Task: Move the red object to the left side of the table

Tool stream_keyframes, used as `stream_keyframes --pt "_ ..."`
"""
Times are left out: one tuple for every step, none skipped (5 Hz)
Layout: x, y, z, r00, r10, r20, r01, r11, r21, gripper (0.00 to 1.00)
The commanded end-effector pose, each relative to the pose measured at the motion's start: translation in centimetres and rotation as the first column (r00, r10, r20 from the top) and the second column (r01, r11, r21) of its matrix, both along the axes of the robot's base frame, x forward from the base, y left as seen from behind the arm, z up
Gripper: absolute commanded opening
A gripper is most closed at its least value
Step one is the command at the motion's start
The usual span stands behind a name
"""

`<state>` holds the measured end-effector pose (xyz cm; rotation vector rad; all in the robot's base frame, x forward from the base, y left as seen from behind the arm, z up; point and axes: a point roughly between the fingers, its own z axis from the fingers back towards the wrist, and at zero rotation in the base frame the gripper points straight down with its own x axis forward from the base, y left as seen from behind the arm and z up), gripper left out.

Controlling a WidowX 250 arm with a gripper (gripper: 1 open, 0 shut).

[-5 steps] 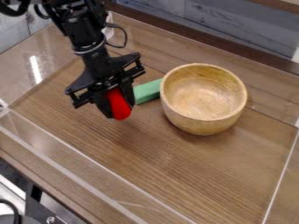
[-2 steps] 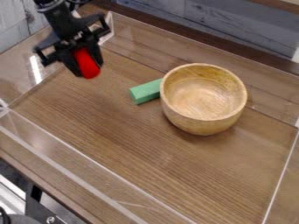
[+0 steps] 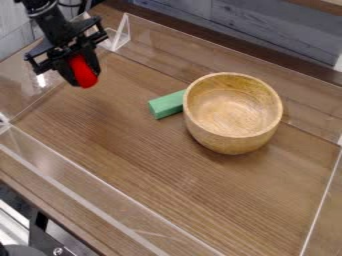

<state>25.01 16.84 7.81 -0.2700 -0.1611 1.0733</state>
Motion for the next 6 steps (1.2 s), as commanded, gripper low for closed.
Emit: stream_keyframes --pt "0.8 1.9 0.4 0.999 -0.006 0.033 0.005 0.998 0.057 0.0" --pt "1.1 3.3 0.4 1.0 0.0 0.021 -0.002 0.997 0.071 0.0" --pt "1.3 4.5 0.4 1.0 0.004 0.002 -0.004 0.996 0.088 0.0" --pt "1.4 4.7 -0.8 0.999 0.047 -0.02 -0.045 0.994 0.102 0.0" --pt "1.5 4.5 -1.9 0.995 0.085 -0.043 -0.08 0.991 0.11 1.0" --pt "1.2 4.3 -2.2 0.991 0.124 -0.059 -0.116 0.986 0.116 1.0"
